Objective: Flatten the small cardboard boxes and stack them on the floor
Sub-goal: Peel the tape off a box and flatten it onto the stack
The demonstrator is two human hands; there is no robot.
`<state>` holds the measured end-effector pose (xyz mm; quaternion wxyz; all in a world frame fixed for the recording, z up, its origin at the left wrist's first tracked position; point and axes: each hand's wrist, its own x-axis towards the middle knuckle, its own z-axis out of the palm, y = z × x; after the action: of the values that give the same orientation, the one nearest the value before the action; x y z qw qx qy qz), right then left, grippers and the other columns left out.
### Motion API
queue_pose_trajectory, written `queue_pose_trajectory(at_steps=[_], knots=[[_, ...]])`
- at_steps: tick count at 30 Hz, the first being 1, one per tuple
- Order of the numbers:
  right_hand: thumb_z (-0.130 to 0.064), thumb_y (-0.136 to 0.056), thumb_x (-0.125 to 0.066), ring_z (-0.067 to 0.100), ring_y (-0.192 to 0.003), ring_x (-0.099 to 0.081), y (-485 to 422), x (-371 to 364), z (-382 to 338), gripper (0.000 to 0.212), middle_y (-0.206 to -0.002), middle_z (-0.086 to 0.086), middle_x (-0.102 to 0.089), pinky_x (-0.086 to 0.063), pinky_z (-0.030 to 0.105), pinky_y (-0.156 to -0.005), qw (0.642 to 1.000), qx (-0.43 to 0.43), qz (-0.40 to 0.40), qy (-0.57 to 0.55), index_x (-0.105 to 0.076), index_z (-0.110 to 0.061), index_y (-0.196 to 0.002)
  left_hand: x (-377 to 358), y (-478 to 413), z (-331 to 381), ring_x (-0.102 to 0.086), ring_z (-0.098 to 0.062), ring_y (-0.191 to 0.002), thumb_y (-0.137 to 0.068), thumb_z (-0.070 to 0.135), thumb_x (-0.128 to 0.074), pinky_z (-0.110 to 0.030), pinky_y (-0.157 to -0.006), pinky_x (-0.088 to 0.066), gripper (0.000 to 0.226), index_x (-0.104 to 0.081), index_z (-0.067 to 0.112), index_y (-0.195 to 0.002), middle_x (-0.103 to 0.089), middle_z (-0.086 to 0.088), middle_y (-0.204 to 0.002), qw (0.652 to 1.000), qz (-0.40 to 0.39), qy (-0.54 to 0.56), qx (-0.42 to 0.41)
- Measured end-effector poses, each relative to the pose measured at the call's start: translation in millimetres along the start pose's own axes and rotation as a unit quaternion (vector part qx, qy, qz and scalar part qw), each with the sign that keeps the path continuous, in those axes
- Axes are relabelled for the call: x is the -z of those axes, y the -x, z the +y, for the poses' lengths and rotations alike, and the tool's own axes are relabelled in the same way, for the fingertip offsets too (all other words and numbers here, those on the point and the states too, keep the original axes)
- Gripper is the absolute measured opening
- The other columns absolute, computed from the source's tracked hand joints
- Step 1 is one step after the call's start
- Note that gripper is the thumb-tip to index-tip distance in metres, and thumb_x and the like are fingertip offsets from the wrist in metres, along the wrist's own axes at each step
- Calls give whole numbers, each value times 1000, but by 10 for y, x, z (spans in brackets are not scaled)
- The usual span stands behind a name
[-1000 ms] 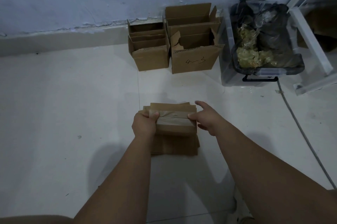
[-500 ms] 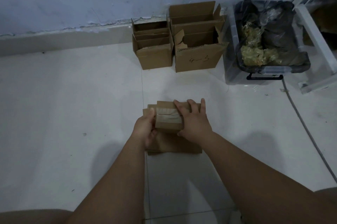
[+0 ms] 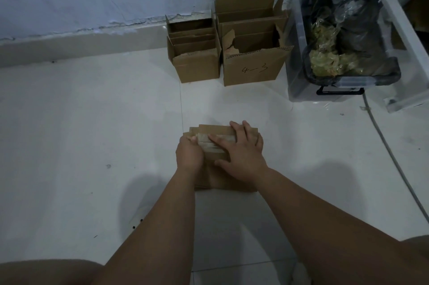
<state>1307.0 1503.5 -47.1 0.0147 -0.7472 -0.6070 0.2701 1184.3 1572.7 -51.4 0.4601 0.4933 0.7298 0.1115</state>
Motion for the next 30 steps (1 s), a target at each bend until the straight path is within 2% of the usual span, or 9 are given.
queue_pose_trajectory(at_steps=[2,5,8,11,13,16,22,25,30], knots=[[-58,-86,-54,29,-144,18,-1,-4,1,63,-158,-2,4,5,63,-112,1000,0,1,1,-20,-62,-139,-27,49,7,-50,-21,-85,-101,17,-35,-29,-71,-37,16,-47,6,-102,-56,-10,-98,998,46,-28,-26],[-56,-87,-53,29,-143,19,18,-17,-12,61,-157,-3,5,6,63,-112,1000,0,0,-7,-20,-63,-138,-49,100,-6,-52,-23,-83,-99,13,-40,-29,-68,-36,3,-42,12,-98,-58,-9,-93,996,86,-2,-34],[-54,-88,-54,29,-143,20,27,-27,-21,61,-156,-5,5,5,63,-112,1000,-6,-5,-16,-20,-64,-137,-20,121,-3,-52,-20,-85,-98,12,-44,-25,-73,-36,16,-54,9,-110,-62,-10,-96,994,100,11,-48],[-54,-87,-55,29,-143,20,8,-26,-32,62,-156,-4,5,4,64,-111,1000,-10,-9,-19,-19,-64,-137,0,134,2,-52,-18,-81,-97,10,-46,-22,-69,-33,22,-67,3,-98,-67,-13,-95,988,128,-23,-79],[-53,-87,-55,29,-142,19,1,-26,-41,62,-156,-4,4,3,63,-111,1000,-15,-12,-25,-20,-64,-137,11,160,23,-57,-24,-86,-97,13,-46,-27,-68,-36,24,-69,5,-97,-67,-12,-95,985,151,-33,-81],[-52,-87,-57,28,-142,17,-10,-26,-52,62,-155,-5,3,1,63,-110,999,-20,-13,-31,-22,-64,-137,27,185,44,-56,-29,-95,-97,20,-45,-36,-78,-42,26,-69,12,-103,-66,-9,-101,975,196,-78,-70],[-53,-86,-59,28,-143,14,-22,-44,-62,61,-156,-6,1,0,61,-111,999,-25,-7,-43,-26,-63,-136,-82,356,90,-50,-21,-94,-98,28,-44,-39,-86,-28,24,-68,21,-102,-63,-1,-99,963,240,-112,-45],[-56,-85,-58,26,-142,12,-24,-49,-73,59,-155,-6,-1,-5,62,-111,999,-20,-6,-47,-28,-63,-135,-134,439,113,-40,-14,-91,-99,29,-43,-40,-87,-23,23,-66,23,-97,-62,1,-98,965,249,-78,9],[-59,-84,-56,25,-142,11,-45,-92,-59,56,-154,-6,-4,-8,62,-109,998,-7,4,-66,-31,-62,-133,-173,569,163,-48,-19,-99,-99,30,-44,-41,-92,-25,24,-65,20,-100,-63,-1,-101,972,228,-29,42]])
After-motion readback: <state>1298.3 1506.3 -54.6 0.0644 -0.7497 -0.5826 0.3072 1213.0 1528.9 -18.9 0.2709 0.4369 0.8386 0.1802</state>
